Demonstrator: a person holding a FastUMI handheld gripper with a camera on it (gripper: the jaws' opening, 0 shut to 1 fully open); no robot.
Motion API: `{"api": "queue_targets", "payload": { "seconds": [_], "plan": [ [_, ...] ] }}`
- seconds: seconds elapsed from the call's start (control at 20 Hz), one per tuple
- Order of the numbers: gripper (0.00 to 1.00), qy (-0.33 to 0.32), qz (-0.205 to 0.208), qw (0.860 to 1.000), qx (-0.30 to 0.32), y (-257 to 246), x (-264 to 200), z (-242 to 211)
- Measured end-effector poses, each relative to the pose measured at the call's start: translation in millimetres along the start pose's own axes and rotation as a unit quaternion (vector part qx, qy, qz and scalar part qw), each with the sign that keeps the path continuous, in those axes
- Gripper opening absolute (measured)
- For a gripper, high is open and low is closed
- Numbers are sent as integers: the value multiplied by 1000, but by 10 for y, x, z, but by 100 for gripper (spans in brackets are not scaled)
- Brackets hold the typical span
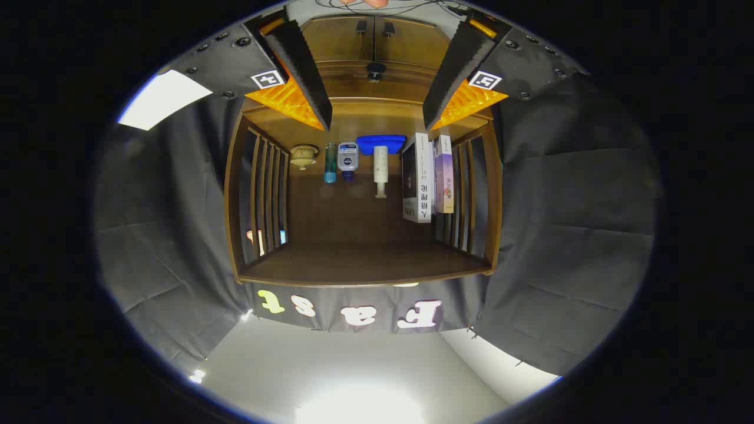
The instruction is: Pull open the drawer, take out the items inside it, and place them on the countertop above the cabinet.
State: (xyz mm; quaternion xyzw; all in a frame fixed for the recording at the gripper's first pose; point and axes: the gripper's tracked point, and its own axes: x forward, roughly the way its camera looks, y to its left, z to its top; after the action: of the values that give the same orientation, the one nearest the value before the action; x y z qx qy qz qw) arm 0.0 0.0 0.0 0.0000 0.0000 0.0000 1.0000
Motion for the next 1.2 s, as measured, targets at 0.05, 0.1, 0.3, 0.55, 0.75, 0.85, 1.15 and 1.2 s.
{"api": "queue_targets", "payload": {
  "seconds": [0.05,0.1,0.3,0.55,0.75,0.85,1.15,1.2],
  "plan": [
    [97,5,2,1000,-2,13,30,-50],
    [97,9,5,1000,-3,25,54,-94],
    [98,11,10,1000,-4,-7,174,-164],
    [97,5,-16,1000,-6,-172,350,-231],
    [98,9,-23,1000,-15,-236,500,-311],
    [98,8,-25,1000,-9,-255,558,-344],
    [98,23,-31,999,9,-303,784,-602],
    [98,26,-32,999,16,-304,811,-642]
  ]
}}
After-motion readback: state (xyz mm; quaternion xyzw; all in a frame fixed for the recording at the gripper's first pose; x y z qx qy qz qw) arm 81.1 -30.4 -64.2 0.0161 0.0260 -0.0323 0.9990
